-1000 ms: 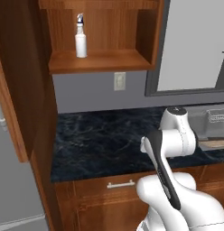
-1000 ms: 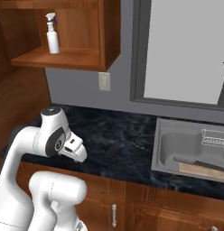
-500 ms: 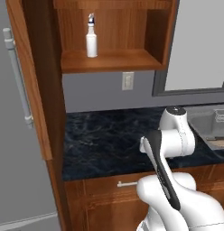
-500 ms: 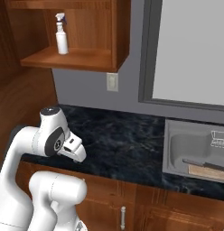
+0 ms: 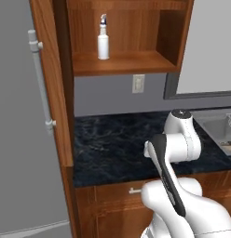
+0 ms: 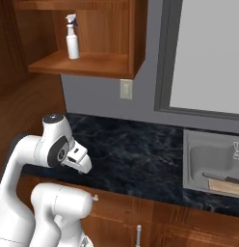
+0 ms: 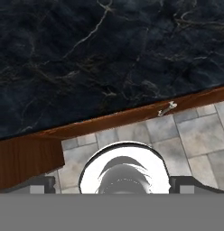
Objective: Move the cutting board and knife to the sink. Then move spray from the cabinet to the counter.
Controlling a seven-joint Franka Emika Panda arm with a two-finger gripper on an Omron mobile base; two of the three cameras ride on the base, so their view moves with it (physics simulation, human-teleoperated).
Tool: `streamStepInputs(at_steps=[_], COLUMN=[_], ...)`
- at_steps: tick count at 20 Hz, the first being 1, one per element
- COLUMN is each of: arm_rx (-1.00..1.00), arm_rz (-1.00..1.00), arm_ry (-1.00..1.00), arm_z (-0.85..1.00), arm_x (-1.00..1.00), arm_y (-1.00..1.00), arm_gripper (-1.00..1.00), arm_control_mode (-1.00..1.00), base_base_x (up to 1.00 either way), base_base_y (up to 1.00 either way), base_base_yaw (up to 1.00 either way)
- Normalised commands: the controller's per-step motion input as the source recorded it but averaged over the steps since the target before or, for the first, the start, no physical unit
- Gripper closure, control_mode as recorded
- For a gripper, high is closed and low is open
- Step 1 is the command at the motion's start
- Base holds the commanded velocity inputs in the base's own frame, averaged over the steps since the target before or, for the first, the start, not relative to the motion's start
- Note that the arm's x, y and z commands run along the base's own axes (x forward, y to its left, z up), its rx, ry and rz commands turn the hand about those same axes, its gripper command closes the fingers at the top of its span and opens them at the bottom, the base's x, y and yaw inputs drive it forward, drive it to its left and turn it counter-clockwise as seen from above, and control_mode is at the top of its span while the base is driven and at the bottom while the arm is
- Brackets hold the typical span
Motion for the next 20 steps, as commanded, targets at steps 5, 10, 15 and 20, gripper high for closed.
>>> streamStepInputs(at_steps=[5,10,15,20], arm_rx=[0.0,0.0,0.0,0.0], arm_rz=[0.0,0.0,0.0,0.0], arm_ry=[0.0,0.0,0.0,0.0], arm_z=[0.0,0.0,0.0,0.0], arm_x=[0.0,0.0,0.0,0.0], arm_y=[0.0,0.0,0.0,0.0], arm_gripper=[-1.0,-1.0,-1.0,-1.0], arm_control_mode=[1.0,1.0,1.0,1.0], base_base_x=[0.42,0.45,0.38,0.41], base_base_y=[0.27,0.31,0.34,0.33], base_base_yaw=[0.0,0.0,0.0,0.0])
